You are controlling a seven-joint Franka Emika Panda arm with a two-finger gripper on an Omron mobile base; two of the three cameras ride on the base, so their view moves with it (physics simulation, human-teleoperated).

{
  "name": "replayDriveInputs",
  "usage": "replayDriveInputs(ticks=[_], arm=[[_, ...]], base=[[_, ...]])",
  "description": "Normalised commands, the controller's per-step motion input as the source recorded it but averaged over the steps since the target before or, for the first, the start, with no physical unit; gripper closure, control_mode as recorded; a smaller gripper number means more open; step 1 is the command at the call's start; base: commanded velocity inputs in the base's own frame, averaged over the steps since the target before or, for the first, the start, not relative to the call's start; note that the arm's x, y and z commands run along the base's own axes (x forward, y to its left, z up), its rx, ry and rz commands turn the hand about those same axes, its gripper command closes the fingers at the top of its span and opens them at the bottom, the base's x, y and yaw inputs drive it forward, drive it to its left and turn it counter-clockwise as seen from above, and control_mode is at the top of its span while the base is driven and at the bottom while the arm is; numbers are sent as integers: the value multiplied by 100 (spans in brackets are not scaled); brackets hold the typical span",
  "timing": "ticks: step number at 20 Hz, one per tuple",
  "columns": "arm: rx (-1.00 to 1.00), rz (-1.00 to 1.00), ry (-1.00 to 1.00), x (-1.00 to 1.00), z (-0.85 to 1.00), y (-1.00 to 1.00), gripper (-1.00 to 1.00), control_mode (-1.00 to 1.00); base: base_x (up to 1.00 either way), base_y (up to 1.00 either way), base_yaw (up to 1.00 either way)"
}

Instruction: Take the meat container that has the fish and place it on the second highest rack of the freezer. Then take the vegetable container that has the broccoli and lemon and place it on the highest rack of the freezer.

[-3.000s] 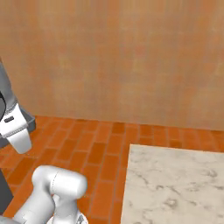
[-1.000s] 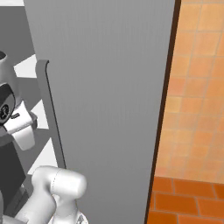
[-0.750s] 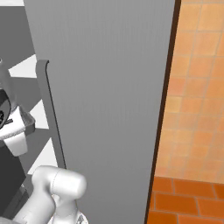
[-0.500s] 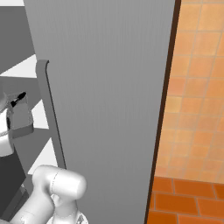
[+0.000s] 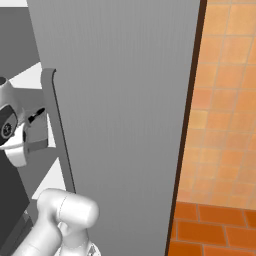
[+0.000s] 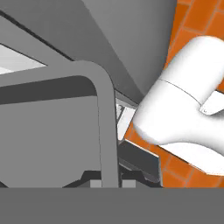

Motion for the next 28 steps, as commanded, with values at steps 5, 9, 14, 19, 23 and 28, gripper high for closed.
replayDriveInputs(ticks=[5,9,14,19,23,28], arm=[[1,0,-2,73,-43,22,100,-100],[3,0,0,96,-38,25,100,-100],[0,0,0,91,-33,43,100,-100],[0,0,0,64,-40,48,100,-100],[0,0,0,16,-22,44,100,-100],[2,0,0,76,-15,14,100,-100]], base=[[0,0,0],[0,0,0],[0,0,0],[0,0,0],[0,0,0],[0,0,0]])
